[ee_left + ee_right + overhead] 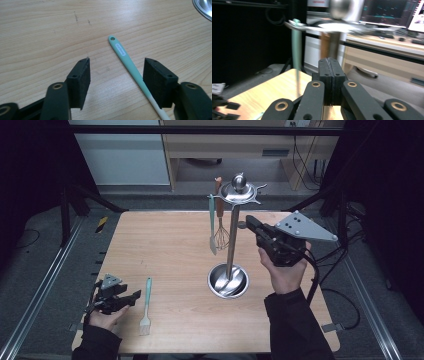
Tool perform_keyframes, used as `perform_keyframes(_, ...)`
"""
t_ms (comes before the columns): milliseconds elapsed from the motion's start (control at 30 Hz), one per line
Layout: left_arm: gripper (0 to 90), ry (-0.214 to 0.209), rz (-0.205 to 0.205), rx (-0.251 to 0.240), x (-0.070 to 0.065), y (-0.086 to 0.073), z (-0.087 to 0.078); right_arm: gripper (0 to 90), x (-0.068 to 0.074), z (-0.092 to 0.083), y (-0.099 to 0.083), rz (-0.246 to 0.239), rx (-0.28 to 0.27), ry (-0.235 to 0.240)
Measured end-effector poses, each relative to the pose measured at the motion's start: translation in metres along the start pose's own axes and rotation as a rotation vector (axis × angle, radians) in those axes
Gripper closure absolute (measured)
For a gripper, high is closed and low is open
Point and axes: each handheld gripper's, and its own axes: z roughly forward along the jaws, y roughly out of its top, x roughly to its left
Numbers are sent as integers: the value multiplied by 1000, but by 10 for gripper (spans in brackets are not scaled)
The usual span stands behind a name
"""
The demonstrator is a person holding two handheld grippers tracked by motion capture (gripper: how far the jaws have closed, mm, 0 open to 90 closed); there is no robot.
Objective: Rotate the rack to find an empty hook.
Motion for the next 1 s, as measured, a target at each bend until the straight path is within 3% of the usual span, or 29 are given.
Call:
perform_keyframes(200, 488, 13, -21, -15, 3, -1, -2, 900, -21, -11, 5, 37, -36, -74)
perform_keyframes(500, 502, 25, -10, -27, 4, -1, -3, 900, -23, -8, 23, 28, -59, -94)
perform_keyframes(667, 483, 15, -21, -14, 3, -1, -2, 900, -21, -9, 22, 19, -60, -68)
perform_keyframes(867, 466, 10, -26, -4, 2, -1, -2, 900, -7, -9, 22, -22, -57, -19)
perform_keyframes(1000, 459, 2, -31, 0, 3, 0, -2, 900, -1, -6, 24, -32, -55, -15)
